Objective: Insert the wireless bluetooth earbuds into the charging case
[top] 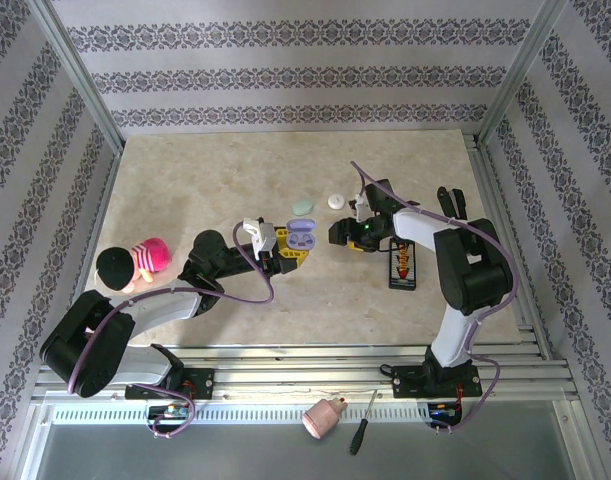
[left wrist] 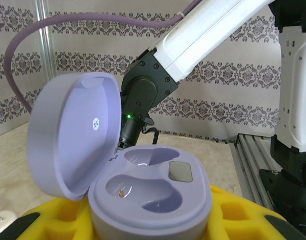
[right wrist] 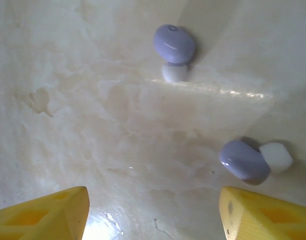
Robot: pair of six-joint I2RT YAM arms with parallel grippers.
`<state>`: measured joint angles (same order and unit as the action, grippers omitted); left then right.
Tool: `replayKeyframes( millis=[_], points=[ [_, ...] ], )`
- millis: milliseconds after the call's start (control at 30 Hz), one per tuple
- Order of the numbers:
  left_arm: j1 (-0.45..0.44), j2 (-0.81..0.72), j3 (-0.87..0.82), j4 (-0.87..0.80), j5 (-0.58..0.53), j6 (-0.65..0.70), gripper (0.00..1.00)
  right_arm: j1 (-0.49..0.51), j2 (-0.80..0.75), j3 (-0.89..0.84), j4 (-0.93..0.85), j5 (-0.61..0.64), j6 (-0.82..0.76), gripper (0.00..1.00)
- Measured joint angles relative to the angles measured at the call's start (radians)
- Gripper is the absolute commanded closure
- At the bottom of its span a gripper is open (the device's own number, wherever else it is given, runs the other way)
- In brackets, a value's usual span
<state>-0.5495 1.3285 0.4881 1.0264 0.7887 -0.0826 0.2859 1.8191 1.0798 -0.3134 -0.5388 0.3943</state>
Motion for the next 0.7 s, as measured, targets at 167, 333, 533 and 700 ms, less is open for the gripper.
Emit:
replayKeyframes(
  millis=[167,333,533,700],
  points=[
    [0.000,-0.019,-0.004,-0.016,-0.004,0.004,0.68,0.000,-0.034,0.020,-0.023,0.034,-0.029,0.30],
    [0.000,-0.025,-0.005,-0.021,-0.007,0.005,0.68,0.000,-0.029,0.091,-0.069,0.090,-0.090,0.31],
    [0.000,-0.026,-0.009,-0.023,-0.007,0.004,0.68,-0.003,0.053,0.201,-0.104,0.113,-0.140,0.31],
    [0.000,-0.032,-0.010,-0.026,-0.007,0.004,0.68,-0.003,0.130,0.224,-0.132,0.112,-0.148,0.32]
  ],
)
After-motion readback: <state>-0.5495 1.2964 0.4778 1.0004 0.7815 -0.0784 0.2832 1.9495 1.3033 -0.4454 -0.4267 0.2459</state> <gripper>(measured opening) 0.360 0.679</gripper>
